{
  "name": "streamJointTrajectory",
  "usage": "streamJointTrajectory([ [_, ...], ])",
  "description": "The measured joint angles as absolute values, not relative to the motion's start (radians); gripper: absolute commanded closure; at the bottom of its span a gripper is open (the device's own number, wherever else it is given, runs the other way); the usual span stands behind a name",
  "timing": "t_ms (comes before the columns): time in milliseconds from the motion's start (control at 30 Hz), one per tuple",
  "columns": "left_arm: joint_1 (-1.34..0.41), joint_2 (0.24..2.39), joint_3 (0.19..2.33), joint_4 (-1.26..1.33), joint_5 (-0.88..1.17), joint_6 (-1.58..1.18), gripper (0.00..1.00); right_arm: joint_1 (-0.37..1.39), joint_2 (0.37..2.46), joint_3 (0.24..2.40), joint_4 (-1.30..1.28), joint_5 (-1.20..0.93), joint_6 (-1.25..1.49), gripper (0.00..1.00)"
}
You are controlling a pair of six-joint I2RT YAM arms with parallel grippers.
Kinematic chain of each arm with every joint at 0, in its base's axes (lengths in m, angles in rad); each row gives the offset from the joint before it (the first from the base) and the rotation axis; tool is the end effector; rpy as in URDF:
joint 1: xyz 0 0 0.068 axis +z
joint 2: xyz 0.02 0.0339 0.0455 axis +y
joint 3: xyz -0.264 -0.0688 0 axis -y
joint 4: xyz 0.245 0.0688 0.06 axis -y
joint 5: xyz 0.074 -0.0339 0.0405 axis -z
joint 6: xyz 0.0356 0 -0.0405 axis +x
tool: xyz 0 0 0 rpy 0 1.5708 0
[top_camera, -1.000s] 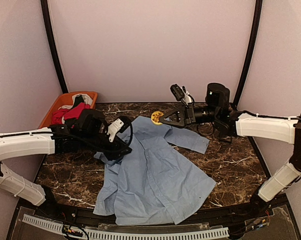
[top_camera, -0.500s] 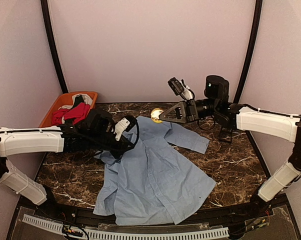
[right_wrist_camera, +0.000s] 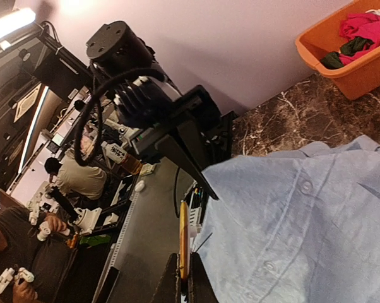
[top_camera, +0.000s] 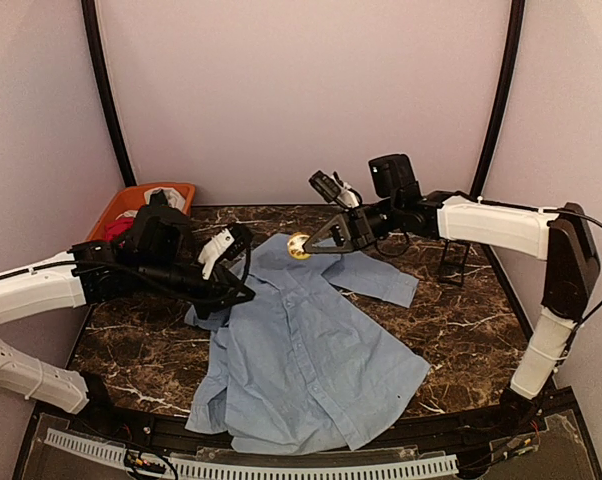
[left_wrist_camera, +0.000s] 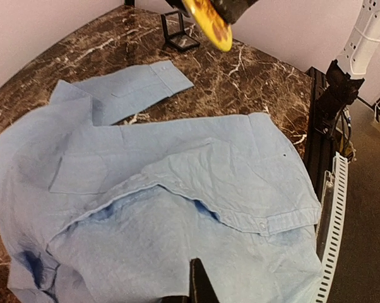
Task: Pin the brooch onto the clothing
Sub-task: Adjust the clothing with brooches at the center of the board.
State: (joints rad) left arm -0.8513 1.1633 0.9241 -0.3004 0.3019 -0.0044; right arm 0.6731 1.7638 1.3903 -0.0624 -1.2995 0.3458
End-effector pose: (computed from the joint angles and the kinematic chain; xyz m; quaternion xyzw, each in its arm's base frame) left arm 0.1636 -0.2027 0.3006 0.4210 0.7537 -0.3213 0.3892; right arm 0.2885 0.2739 0.3038 -0.4302 0.6095 0.6541 0.1248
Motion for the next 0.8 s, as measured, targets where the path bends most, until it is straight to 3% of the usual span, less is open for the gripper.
streamJointTrajectory([
  [133, -0.851, 1.133, 0.978, -0.309, 0.224, 0.039, 0.99, 0.626, 1.714, 1.393, -0.128, -1.200, 0.310, 1.00],
  [267, -0.851, 1.285, 1.137, -0.259, 0.196, 0.077, 0.96, 0.542, 1.599, 1.375, -0.154, -1.105, 0.305, 1.00],
  [433, -0.849, 1.480, 1.170, -0.129, 0.260, 0.086, 0.48, 0.477, 1.453, 1.345, -0.154, -1.039, 0.290, 1.00],
  [467, -0.849, 1.499, 1.166, -0.123, 0.266, 0.089, 0.43, 0.477, 1.438, 1.339, -0.154, -1.034, 0.288, 1.00],
  [600, -0.849, 1.489, 1.105, -0.117, 0.269, 0.087, 0.36, 0.475, 1.431, 1.316, -0.159, -1.025, 0.286, 1.00],
  [800, -0.830, 1.272, 1.015, -0.175, 0.224, 0.095, 0.28, 0.470, 1.453, 1.309, -0.166, -1.021, 0.285, 1.00],
])
